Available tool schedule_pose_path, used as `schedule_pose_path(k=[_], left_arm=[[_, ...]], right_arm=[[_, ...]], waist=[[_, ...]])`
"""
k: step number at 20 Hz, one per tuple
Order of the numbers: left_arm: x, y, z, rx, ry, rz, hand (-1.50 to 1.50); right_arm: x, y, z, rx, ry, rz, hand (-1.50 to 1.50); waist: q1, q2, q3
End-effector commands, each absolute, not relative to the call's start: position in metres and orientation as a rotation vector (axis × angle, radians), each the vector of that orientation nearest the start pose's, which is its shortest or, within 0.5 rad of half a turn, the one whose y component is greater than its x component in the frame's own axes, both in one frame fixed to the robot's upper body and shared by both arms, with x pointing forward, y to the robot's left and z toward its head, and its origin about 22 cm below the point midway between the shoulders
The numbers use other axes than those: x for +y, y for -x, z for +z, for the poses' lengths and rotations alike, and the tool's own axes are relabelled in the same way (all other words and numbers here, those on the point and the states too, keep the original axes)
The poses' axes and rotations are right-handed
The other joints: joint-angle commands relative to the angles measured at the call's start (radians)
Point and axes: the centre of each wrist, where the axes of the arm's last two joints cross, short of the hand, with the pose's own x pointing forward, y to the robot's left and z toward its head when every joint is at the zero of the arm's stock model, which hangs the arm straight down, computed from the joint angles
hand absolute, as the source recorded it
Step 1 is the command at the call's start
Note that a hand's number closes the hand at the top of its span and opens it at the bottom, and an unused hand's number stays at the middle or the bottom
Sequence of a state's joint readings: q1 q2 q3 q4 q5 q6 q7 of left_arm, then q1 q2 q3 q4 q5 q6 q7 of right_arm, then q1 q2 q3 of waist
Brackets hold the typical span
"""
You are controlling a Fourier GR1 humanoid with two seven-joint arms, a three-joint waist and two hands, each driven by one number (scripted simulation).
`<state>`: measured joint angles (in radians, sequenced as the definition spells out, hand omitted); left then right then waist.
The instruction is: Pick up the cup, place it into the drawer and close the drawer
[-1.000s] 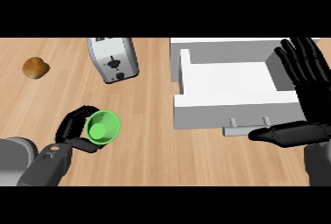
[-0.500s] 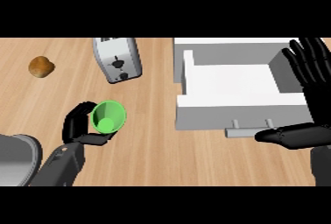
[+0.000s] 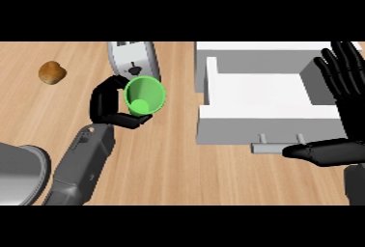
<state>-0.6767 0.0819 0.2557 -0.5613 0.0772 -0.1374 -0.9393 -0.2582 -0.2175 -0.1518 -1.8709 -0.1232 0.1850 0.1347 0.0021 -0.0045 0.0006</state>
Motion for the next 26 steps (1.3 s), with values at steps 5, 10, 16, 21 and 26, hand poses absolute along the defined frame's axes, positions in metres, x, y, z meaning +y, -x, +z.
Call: schedule_pose_path(k=[5, 10, 16, 21, 26], left_arm=[[0.159, -0.4, 0.051, -2.158, 0.319, -0.08, 1.5], [0.106, -0.424, 0.131, -2.148, 0.278, -0.136, 1.5], [0.063, -0.433, 0.167, -2.118, 0.178, -0.165, 1.5], [0.035, -0.443, 0.199, -1.986, 0.118, -0.221, 1.5], [0.028, -0.447, 0.177, -1.888, 0.008, -0.269, 1.5]], right_arm=[[-0.29, -0.265, 0.133, -1.968, 0.004, 0.253, -1.5], [-0.28, -0.278, 0.144, -2.007, -0.014, 0.255, -1.5], [-0.271, -0.266, 0.136, -1.988, -0.024, 0.259, -1.5], [-0.273, -0.281, 0.148, -1.997, -0.024, 0.295, -1.5], [-0.266, -0.284, 0.148, -2.022, -0.059, 0.287, -1.5]], waist=[[0.011, -0.003, 0.001], [-0.008, 0.002, 0.0], [-0.033, 0.008, 0.0], [-0.043, 0.014, 0.0], [-0.079, 0.023, 0.001]])
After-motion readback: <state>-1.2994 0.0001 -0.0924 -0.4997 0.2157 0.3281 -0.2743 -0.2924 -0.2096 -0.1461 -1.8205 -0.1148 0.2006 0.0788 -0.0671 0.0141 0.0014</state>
